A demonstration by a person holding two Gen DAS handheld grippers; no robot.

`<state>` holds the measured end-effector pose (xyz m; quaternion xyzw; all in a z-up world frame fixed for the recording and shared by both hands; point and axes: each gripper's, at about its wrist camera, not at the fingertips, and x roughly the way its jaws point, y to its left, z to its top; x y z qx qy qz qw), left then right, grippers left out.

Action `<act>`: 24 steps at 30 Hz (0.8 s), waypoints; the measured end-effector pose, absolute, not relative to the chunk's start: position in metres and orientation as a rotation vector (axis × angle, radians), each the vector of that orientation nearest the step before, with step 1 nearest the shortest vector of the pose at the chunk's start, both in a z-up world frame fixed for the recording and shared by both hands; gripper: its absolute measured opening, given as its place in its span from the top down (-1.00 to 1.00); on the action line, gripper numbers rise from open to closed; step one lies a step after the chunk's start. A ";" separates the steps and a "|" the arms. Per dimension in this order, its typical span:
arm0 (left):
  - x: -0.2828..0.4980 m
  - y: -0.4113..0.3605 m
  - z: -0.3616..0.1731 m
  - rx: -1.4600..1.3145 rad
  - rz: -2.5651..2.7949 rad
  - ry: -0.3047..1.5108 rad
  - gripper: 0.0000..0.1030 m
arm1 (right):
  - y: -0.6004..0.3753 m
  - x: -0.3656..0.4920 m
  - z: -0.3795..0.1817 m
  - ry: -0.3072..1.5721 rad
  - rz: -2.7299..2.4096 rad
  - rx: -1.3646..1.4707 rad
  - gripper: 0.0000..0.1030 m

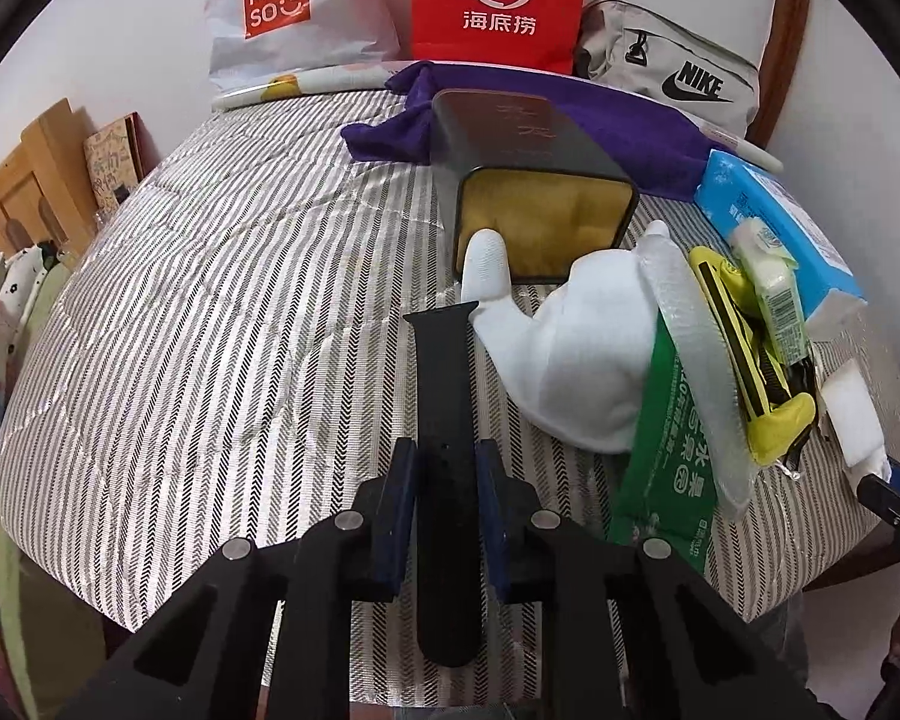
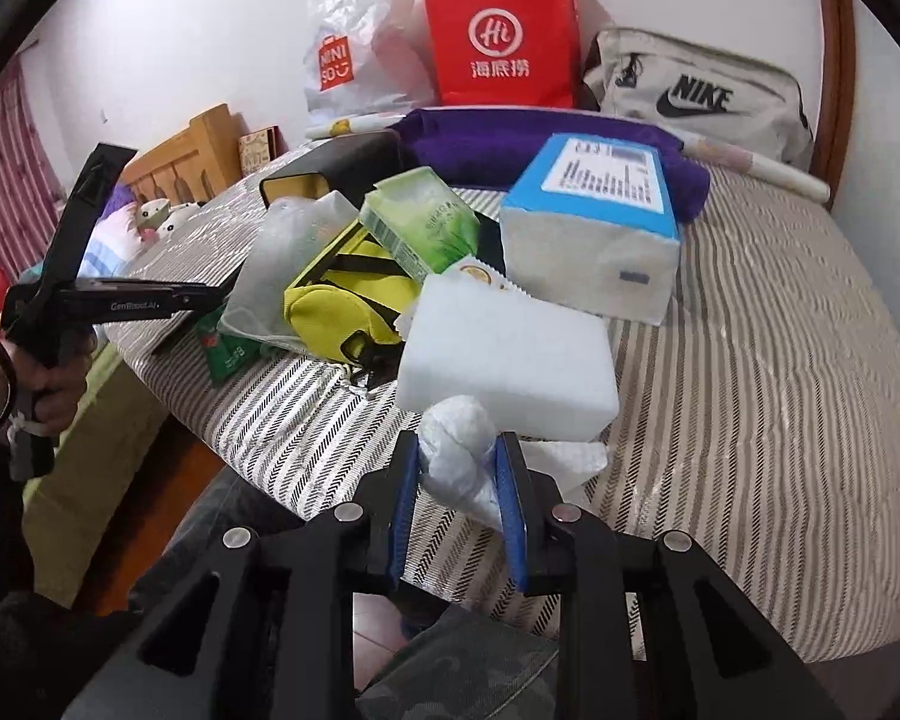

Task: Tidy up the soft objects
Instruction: 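Grasp the black watch strap with the left tool while the right tool grasps crumpled white tissue, then carry the strap with the left tool while the right tool carries the tissue toward the purple towel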

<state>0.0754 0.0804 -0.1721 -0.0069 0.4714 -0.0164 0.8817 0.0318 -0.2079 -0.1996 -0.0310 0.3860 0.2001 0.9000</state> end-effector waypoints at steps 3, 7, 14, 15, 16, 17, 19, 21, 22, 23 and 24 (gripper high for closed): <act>0.075 0.075 -0.173 0.006 -0.013 0.970 0.61 | -0.204 0.029 -0.200 0.805 0.445 -0.062 0.50; 0.073 0.080 -0.174 -0.024 -0.035 0.947 0.61 | -0.207 0.020 -0.193 0.772 0.467 -0.078 0.50; 0.072 0.086 -0.174 -0.063 -0.056 0.930 0.61 | -0.232 0.019 -0.180 0.750 0.393 -0.038 0.52; 0.073 0.086 -0.174 -0.071 -0.059 0.931 0.61 | -0.235 0.019 -0.179 0.747 0.387 -0.032 0.52; 0.073 0.087 -0.174 -0.076 -0.062 0.933 0.61 | -0.237 0.019 -0.177 0.744 0.384 -0.027 0.52; 0.073 0.087 -0.174 -0.081 -0.063 0.934 0.61 | -0.238 0.019 -0.176 0.741 0.382 -0.024 0.52; 0.073 0.088 -0.175 -0.083 -0.063 0.931 0.61 | -0.239 0.020 -0.173 0.735 0.375 -0.026 0.52; 0.073 0.087 -0.175 -0.079 -0.060 0.924 0.61 | -0.239 0.021 -0.171 0.731 0.366 -0.040 0.52; 0.073 0.086 -0.176 -0.074 -0.058 0.922 0.61 | -0.239 0.021 -0.170 0.728 0.362 -0.045 0.52; 0.073 0.085 -0.176 -0.068 -0.056 0.922 0.61 | -0.241 0.021 -0.169 0.724 0.357 -0.050 0.52; 0.073 0.085 -0.176 -0.063 -0.057 0.922 0.61 | -0.243 0.021 -0.168 0.719 0.346 -0.051 0.52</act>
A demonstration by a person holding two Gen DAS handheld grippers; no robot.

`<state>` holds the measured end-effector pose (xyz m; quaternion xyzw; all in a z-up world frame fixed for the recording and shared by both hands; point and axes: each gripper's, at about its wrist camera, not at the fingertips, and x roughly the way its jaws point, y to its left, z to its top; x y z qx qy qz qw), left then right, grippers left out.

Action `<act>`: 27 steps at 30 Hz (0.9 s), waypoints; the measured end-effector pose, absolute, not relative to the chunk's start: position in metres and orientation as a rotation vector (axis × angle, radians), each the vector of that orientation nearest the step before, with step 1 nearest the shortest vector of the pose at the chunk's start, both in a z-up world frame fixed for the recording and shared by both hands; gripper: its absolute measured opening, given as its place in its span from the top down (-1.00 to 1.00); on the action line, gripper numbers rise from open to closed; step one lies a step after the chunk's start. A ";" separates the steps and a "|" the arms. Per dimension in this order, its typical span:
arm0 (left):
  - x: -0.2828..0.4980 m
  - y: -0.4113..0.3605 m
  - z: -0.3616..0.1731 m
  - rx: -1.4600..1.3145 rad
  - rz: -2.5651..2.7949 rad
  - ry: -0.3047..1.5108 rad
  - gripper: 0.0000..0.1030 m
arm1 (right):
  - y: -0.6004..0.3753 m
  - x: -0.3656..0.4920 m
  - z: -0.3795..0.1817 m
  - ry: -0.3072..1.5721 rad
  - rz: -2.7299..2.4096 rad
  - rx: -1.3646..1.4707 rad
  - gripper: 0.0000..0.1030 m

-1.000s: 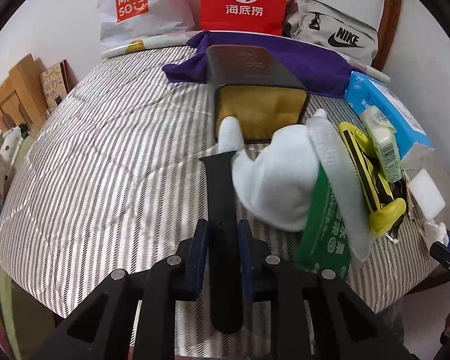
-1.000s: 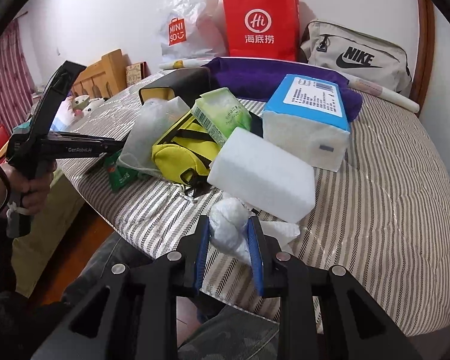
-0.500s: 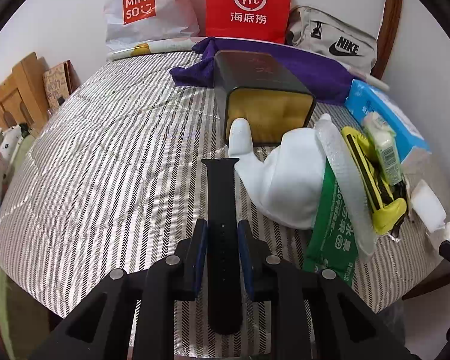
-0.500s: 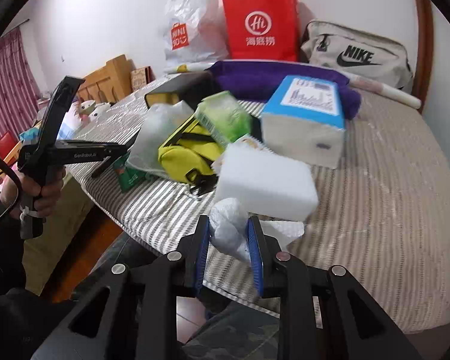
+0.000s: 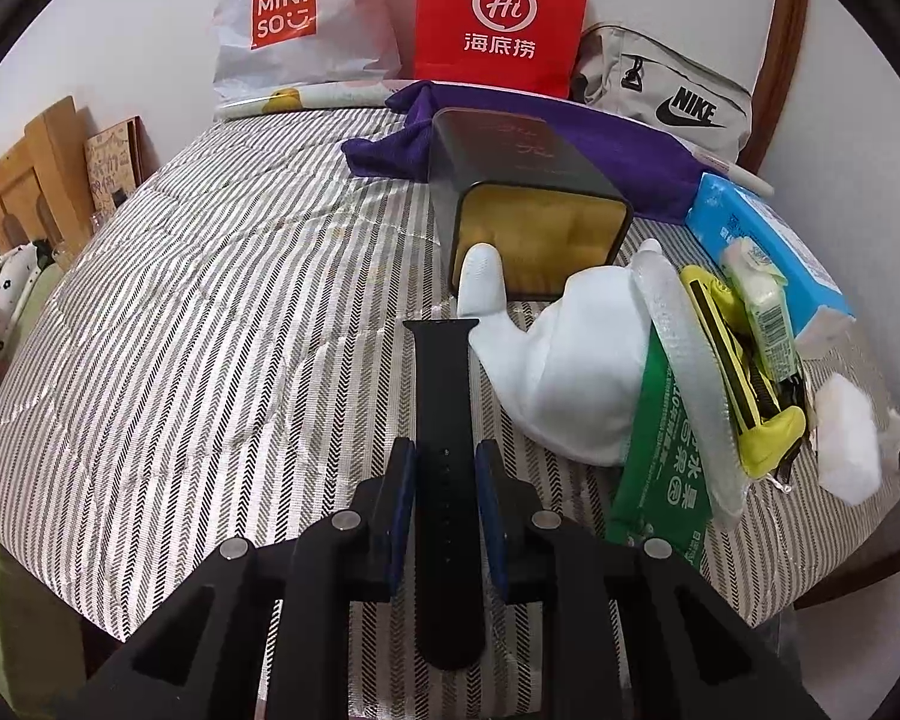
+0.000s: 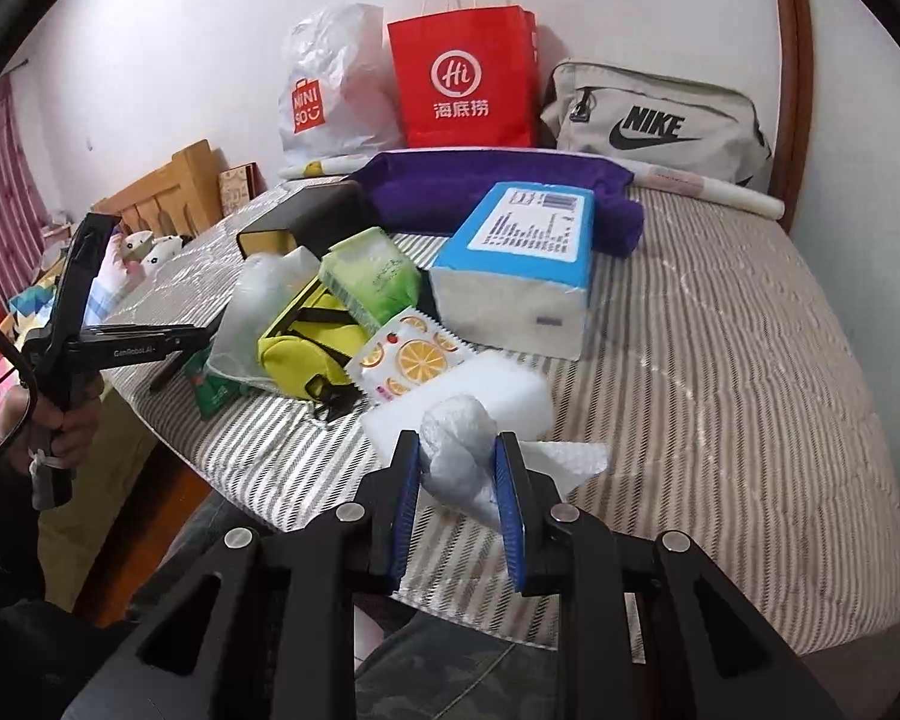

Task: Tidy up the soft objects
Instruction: 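Carry the strap with the left tool while the right tool carries the tissue toward the purple towel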

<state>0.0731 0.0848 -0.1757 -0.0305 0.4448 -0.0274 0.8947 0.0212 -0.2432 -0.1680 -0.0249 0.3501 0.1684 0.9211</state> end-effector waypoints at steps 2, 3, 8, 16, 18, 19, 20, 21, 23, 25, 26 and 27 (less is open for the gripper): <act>0.073 0.084 -0.175 -0.055 -0.060 0.924 0.61 | -0.249 0.023 -0.169 0.724 0.330 -0.041 0.52; 0.073 0.085 -0.176 -0.054 -0.061 0.924 0.61 | -0.250 0.024 -0.170 0.729 0.327 -0.036 0.52; 0.073 0.085 -0.175 -0.056 -0.064 0.933 0.62 | -0.253 0.027 -0.176 0.743 0.308 -0.030 0.52; 0.073 0.079 -0.175 -0.003 -0.058 0.928 0.60 | -0.248 0.031 -0.179 0.756 0.326 -0.016 0.52; 0.075 0.080 -0.175 0.003 -0.072 0.935 0.61 | -0.246 0.032 -0.180 0.762 0.330 -0.016 0.52; 0.075 0.079 -0.175 0.009 -0.077 0.938 0.62 | -0.245 0.033 -0.180 0.764 0.331 -0.016 0.52; 0.076 0.081 -0.174 -0.002 -0.078 0.942 0.62 | -0.245 0.033 -0.179 0.763 0.333 -0.014 0.52; 0.076 0.082 -0.174 -0.013 -0.079 0.944 0.62 | -0.245 0.033 -0.178 0.762 0.334 -0.011 0.52; 0.076 0.085 -0.172 -0.035 -0.076 0.949 0.62 | -0.245 0.033 -0.175 0.756 0.334 -0.007 0.52; 0.076 0.088 -0.168 -0.054 -0.076 0.948 0.62 | -0.245 0.034 -0.170 0.751 0.334 -0.007 0.52; 0.075 0.090 -0.165 -0.062 -0.083 0.945 0.62 | -0.245 0.035 -0.168 0.750 0.334 -0.008 0.52; 0.075 0.091 -0.160 -0.067 -0.084 0.938 0.62 | -0.245 0.036 -0.166 0.752 0.331 -0.009 0.52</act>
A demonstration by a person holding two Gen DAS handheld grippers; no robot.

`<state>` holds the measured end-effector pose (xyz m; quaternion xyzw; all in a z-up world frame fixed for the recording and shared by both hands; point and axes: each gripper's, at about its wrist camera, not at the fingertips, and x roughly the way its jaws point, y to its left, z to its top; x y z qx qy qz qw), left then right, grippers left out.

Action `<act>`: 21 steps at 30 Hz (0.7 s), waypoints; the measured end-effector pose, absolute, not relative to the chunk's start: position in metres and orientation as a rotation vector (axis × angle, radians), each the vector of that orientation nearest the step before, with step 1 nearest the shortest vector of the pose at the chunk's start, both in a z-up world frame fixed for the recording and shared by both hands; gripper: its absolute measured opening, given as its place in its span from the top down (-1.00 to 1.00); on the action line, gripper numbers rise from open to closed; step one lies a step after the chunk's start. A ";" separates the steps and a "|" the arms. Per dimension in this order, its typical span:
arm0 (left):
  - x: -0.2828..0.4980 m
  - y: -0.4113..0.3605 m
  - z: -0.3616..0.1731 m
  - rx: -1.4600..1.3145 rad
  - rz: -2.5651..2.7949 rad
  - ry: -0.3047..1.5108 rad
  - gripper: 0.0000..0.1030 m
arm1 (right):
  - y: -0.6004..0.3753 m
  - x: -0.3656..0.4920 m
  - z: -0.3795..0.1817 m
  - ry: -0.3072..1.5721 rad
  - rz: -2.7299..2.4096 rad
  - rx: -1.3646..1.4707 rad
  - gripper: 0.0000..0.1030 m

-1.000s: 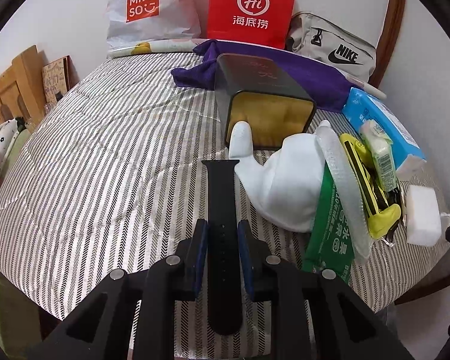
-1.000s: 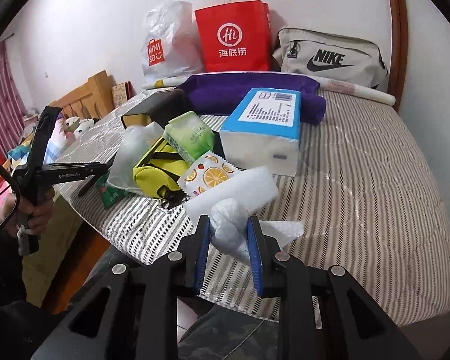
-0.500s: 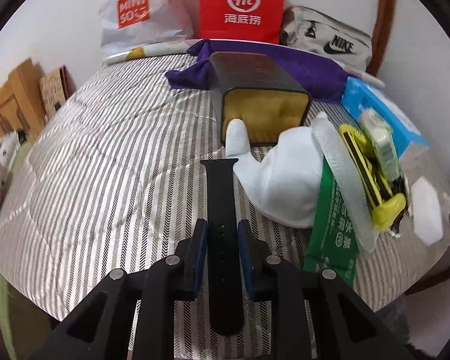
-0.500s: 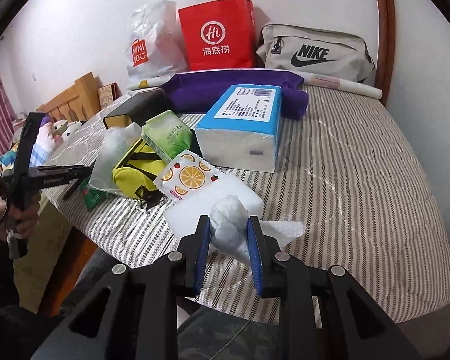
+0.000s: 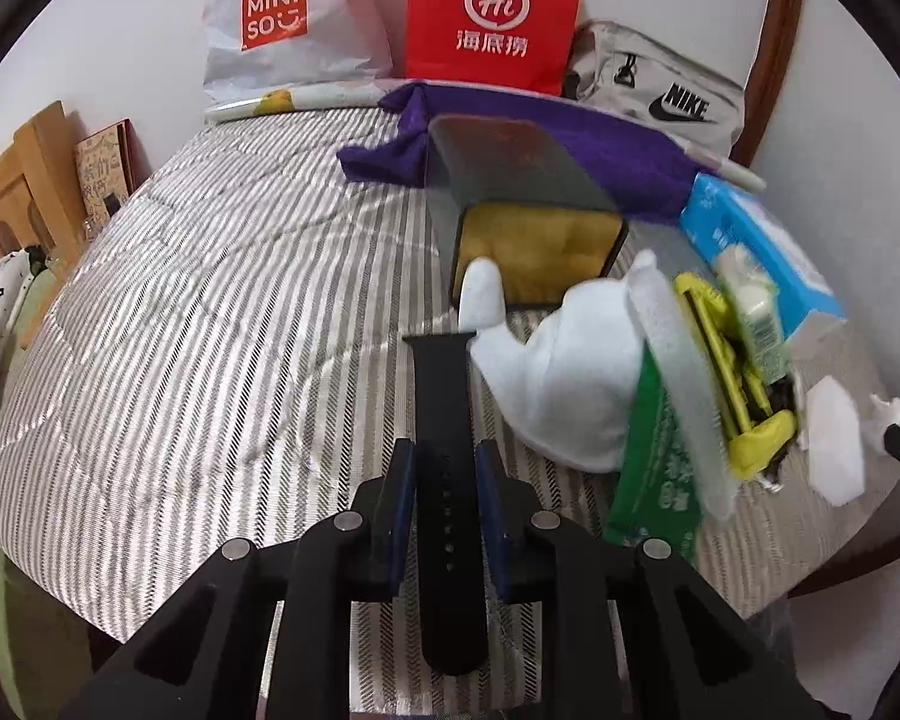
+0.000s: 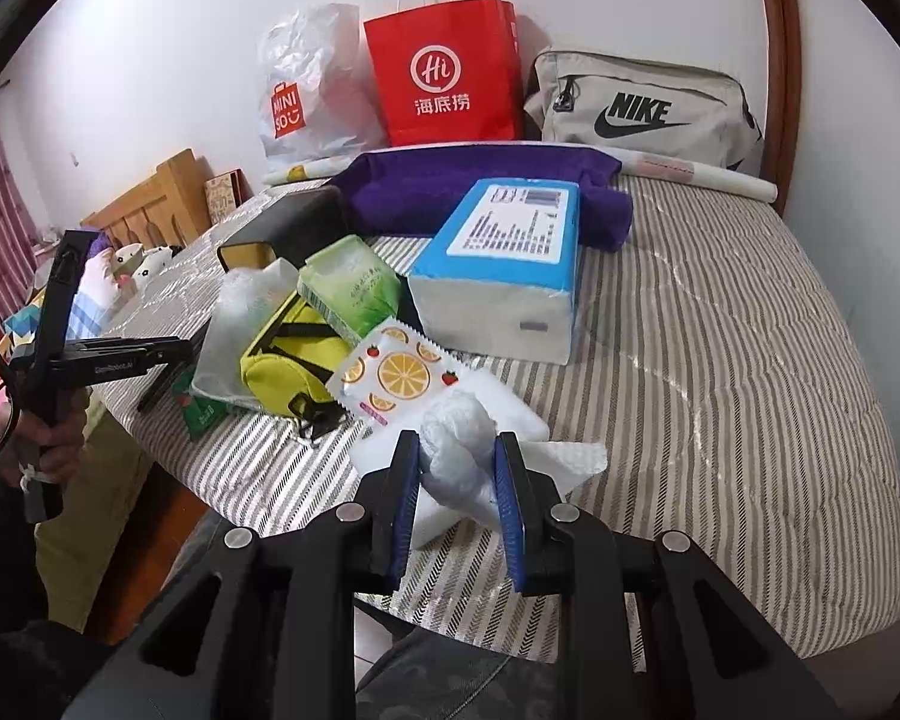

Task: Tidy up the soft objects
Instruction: 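Carry the strap with the left tool while the right tool carries the tissue toward the purple towel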

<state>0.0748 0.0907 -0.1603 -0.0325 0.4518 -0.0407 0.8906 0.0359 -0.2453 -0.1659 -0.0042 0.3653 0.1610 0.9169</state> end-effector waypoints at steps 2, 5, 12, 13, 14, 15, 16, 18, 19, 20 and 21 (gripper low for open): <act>0.073 0.093 -0.153 -0.070 -0.085 0.926 0.62 | -0.246 0.038 -0.162 0.750 0.330 -0.003 0.52; 0.071 0.095 -0.142 -0.064 -0.084 0.912 0.62 | -0.246 0.042 -0.155 0.743 0.338 0.011 0.52; 0.068 0.102 -0.119 -0.084 -0.082 0.875 0.62 | -0.238 0.053 -0.138 0.733 0.349 0.000 0.52; 0.067 0.103 -0.116 -0.083 -0.081 0.869 0.62 | -0.237 0.056 -0.135 0.735 0.351 0.000 0.52; 0.067 0.103 -0.111 -0.080 -0.075 0.860 0.62 | -0.237 0.059 -0.133 0.736 0.352 0.000 0.52; 0.068 0.104 -0.107 -0.079 -0.070 0.852 0.62 | -0.236 0.062 -0.131 0.736 0.350 -0.001 0.52; 0.069 0.104 -0.103 -0.078 -0.072 0.848 0.62 | -0.236 0.065 -0.129 0.738 0.348 0.000 0.52; 0.073 0.105 -0.094 -0.078 -0.073 0.833 0.62 | -0.235 0.072 -0.125 0.743 0.348 0.003 0.52; 0.074 0.105 -0.091 -0.078 -0.074 0.831 0.62 | -0.234 0.075 -0.124 0.744 0.348 0.005 0.52; 0.077 0.105 -0.086 -0.078 -0.070 0.828 0.62 | -0.233 0.080 -0.121 0.746 0.346 0.003 0.52; 0.081 0.105 -0.084 -0.079 -0.062 0.827 0.62 | -0.233 0.083 -0.120 0.746 0.343 0.001 0.52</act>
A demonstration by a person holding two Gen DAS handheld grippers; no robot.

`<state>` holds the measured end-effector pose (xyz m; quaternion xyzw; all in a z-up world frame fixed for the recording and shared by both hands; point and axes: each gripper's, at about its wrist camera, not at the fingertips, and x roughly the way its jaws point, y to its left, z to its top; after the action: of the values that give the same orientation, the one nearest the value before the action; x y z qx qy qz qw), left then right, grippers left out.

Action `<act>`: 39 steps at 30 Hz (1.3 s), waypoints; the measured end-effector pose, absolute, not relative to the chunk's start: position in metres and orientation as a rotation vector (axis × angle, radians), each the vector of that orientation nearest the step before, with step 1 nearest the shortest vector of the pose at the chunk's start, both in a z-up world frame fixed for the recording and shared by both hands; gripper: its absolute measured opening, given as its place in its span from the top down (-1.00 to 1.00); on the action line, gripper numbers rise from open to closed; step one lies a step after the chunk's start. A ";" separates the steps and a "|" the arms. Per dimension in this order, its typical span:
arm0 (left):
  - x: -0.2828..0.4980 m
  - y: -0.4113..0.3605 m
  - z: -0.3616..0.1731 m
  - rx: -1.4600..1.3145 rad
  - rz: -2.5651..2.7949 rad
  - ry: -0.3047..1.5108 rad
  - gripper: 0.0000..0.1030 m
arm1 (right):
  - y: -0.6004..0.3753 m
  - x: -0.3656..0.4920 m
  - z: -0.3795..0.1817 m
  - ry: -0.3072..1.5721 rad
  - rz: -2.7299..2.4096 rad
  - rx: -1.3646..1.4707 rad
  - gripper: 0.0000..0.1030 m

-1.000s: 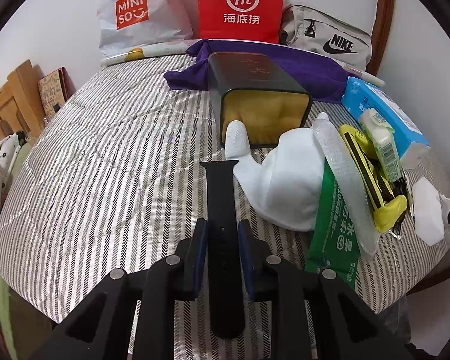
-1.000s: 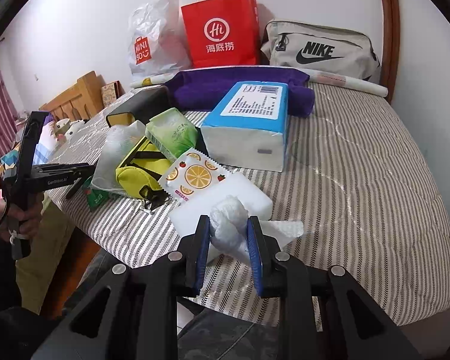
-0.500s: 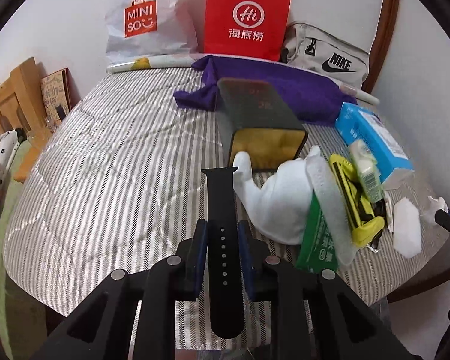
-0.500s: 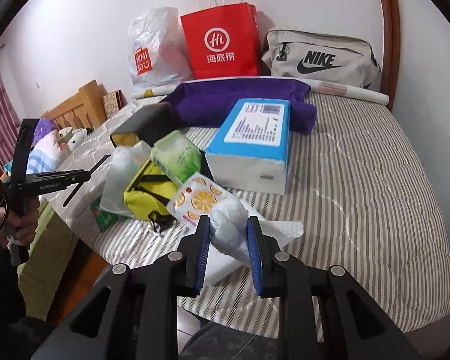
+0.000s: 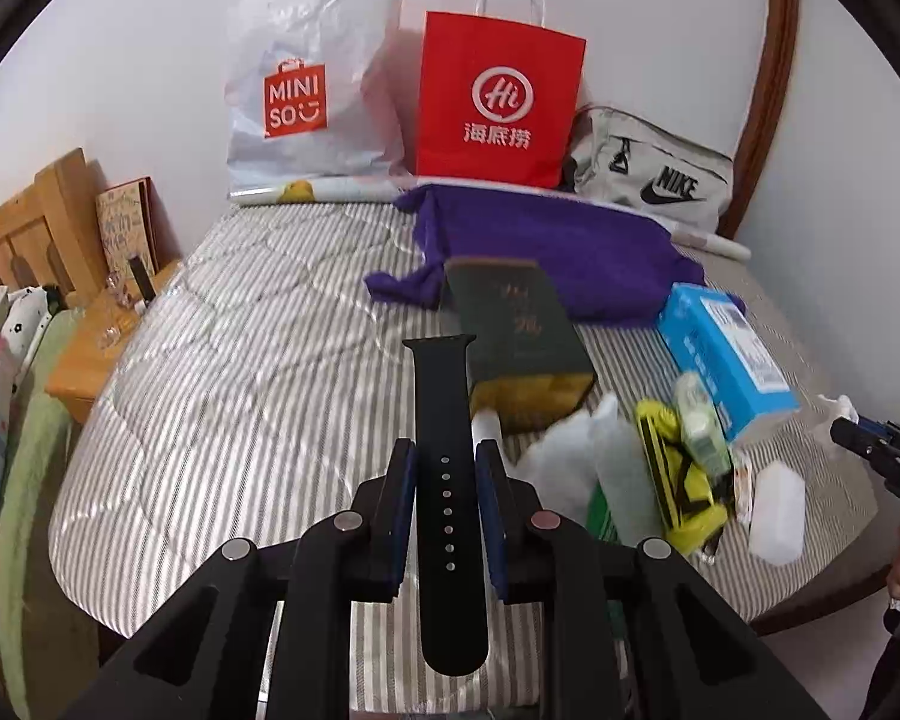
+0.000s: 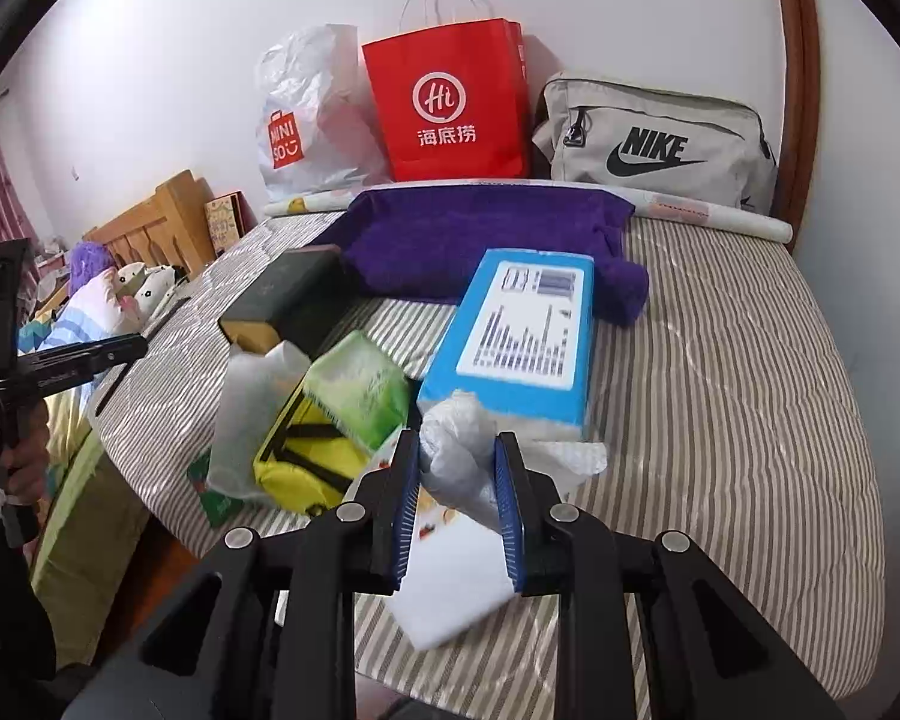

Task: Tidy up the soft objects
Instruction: 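Carry the strap with the left tool while the right tool carries the tissue toward the purple towel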

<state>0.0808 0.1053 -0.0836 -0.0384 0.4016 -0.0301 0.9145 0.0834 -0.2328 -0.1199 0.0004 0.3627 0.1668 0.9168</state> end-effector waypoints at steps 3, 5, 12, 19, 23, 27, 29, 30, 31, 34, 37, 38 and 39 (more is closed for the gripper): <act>0.092 0.105 -0.076 -0.082 -0.059 0.821 0.62 | -0.230 0.095 -0.114 0.746 0.340 -0.008 0.52; 0.099 0.104 -0.073 -0.084 -0.062 0.822 0.62 | -0.228 0.103 -0.109 0.741 0.344 -0.012 0.52; 0.137 0.098 -0.066 -0.092 -0.079 0.830 0.62 | -0.221 0.140 -0.092 0.730 0.350 -0.040 0.52; 0.179 0.093 -0.055 -0.101 -0.106 0.834 0.62 | -0.219 0.189 -0.078 0.728 0.357 -0.039 0.52; 0.211 0.087 -0.053 -0.102 -0.120 0.848 0.62 | -0.217 0.221 -0.073 0.729 0.362 -0.046 0.52; 0.241 0.080 -0.055 -0.086 -0.134 0.862 0.62 | -0.216 0.255 -0.071 0.736 0.363 -0.036 0.52; 0.256 0.077 -0.056 -0.071 -0.143 0.868 0.62 | -0.216 0.271 -0.071 0.749 0.357 -0.025 0.52; 0.265 0.076 -0.058 -0.063 -0.144 0.871 0.62 | -0.216 0.281 -0.072 0.753 0.352 -0.021 0.52; 0.275 0.075 -0.059 -0.055 -0.146 0.875 0.62 | -0.216 0.288 -0.072 0.757 0.353 -0.020 0.52; 0.296 0.074 -0.064 -0.056 -0.151 0.887 0.62 | -0.215 0.311 -0.078 0.783 0.353 -0.019 0.52; 0.319 0.073 -0.074 -0.072 -0.157 0.913 0.62 | -0.212 0.335 -0.089 0.820 0.344 -0.024 0.52; 0.327 0.073 -0.079 -0.079 -0.161 0.923 0.62 | -0.212 0.339 -0.092 0.829 0.343 -0.024 0.52; 0.335 0.073 -0.083 -0.084 -0.165 0.932 0.62 | -0.211 0.346 -0.096 0.842 0.343 -0.023 0.52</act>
<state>0.3350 0.0725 -0.0835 -0.0403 0.4487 -0.0797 0.8892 0.3460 -0.2113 -0.0959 -0.0110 0.4068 0.1654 0.8984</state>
